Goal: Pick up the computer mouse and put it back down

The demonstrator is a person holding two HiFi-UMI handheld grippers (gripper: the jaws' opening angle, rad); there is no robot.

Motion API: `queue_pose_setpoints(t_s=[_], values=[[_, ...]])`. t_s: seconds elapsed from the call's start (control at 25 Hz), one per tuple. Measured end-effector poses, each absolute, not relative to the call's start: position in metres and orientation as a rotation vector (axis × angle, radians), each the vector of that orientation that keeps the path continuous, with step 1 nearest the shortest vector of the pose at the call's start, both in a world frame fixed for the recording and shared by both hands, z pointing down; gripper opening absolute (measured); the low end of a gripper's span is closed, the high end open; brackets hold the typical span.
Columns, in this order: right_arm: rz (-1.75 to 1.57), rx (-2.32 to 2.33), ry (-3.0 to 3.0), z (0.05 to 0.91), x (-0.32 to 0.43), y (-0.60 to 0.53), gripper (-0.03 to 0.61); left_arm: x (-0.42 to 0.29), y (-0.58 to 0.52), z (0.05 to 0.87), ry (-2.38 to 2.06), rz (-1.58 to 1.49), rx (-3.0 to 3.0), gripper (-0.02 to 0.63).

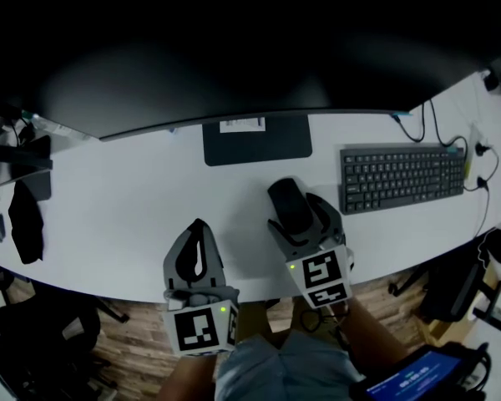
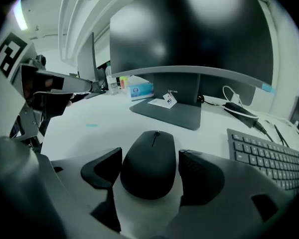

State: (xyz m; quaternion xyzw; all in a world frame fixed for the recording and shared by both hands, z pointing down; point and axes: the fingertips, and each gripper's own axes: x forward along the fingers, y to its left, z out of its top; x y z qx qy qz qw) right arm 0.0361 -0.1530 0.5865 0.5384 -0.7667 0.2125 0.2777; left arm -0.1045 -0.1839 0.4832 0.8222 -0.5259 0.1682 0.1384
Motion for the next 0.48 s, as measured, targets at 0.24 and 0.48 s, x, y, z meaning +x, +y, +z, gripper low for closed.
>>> queue_pose_setpoints(t_s=[0.24, 0.48], values=[[0.579, 1.434, -2.031, 0.5904, 0.0359, -0.1522, 0.368, -0.1052, -0.1875, 0.483, -1.521, 0.479, 2.375, 0.005], [0.597, 1.429, -2.026, 0.5915, 0.0362, -0.1526, 0.368, -0.1069, -0.1885, 0.4837, -1.524, 0.495, 2.381, 0.005]])
